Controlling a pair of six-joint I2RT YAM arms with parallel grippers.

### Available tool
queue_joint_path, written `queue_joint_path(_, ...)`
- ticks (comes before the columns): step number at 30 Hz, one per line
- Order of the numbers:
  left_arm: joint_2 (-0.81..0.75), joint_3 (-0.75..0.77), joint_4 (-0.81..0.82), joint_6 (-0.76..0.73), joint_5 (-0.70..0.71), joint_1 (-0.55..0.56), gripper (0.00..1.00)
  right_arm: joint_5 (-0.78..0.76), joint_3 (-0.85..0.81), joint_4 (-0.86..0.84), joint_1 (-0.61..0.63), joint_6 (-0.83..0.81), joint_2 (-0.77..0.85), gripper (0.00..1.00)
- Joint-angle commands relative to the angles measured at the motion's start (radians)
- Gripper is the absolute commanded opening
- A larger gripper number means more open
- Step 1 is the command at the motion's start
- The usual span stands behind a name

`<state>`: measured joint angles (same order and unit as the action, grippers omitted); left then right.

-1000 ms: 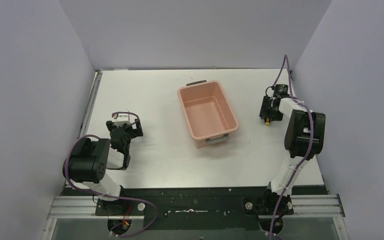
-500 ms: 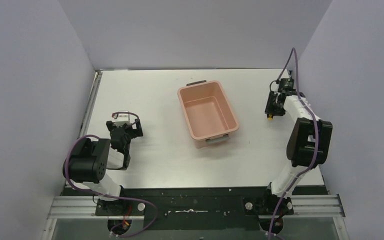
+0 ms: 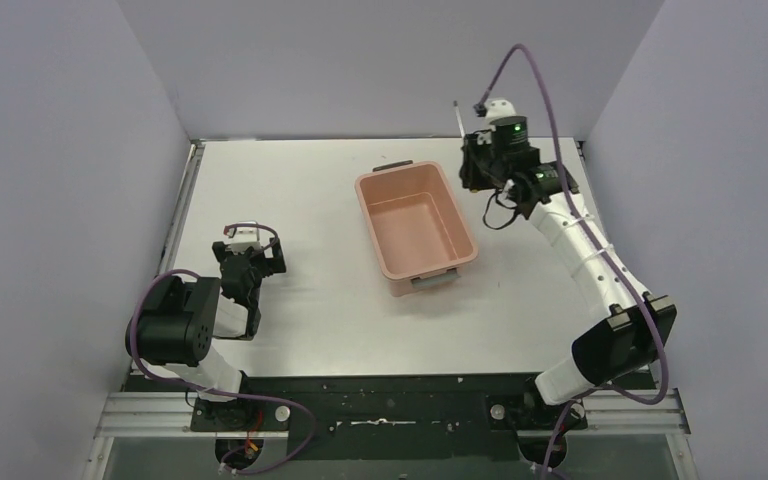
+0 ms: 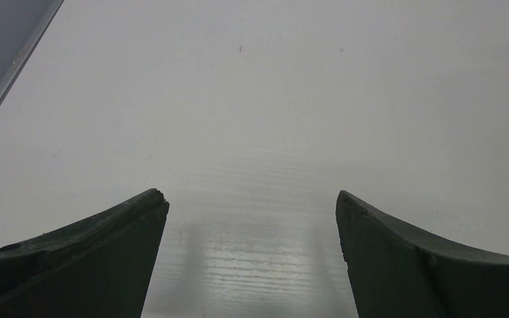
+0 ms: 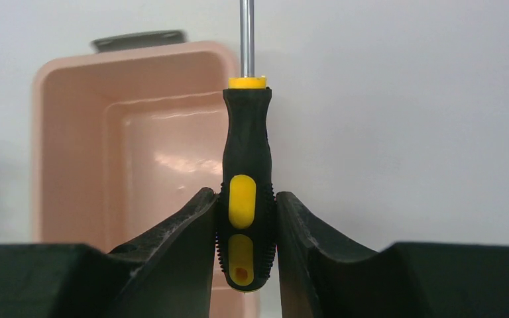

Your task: Put the screwdriver in the bin

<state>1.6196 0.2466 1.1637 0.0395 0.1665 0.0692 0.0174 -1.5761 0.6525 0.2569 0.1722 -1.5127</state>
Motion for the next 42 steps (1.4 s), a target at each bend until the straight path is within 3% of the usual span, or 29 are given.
queue_joint_path(1, -0.010, 0.006, 0.046, -0.009, -0.013, -0.002, 0.97, -0.074, -0.032, -0.006, 0.187, 0.052, 0.030, 0.00)
queue_joint_path(8, -0.010, 0.006, 0.047, -0.008, -0.013, -0.002, 0.97, -0.171, 0.013, -0.080, 0.363, 0.123, -0.050, 0.00)
queue_joint_path(18, -0.010, 0.006, 0.046, -0.007, -0.012, -0.002, 0.97, -0.113, 0.313, -0.261, 0.414, 0.221, -0.121, 0.00)
queue_joint_path(27, -0.010, 0.007, 0.046, -0.007, -0.012, -0.002, 0.97, -0.133, 0.408, -0.316, 0.417, 0.285, -0.265, 0.02)
queue_joint_path(30, -0.010, 0.007, 0.046, -0.008, -0.013, -0.002, 0.97, -0.141, 0.396, -0.307, 0.416, 0.291, -0.310, 0.13)
queue_joint_path(35, -0.010, 0.006, 0.047, -0.009, -0.012, -0.002, 0.97, -0.166, 0.354, -0.278, 0.418, 0.276, -0.302, 0.50)
queue_joint_path(42, -0.010, 0.007, 0.047, -0.008, -0.013, -0.002, 0.97, -0.243, 0.213, -0.208, 0.417, 0.202, -0.172, 0.73)
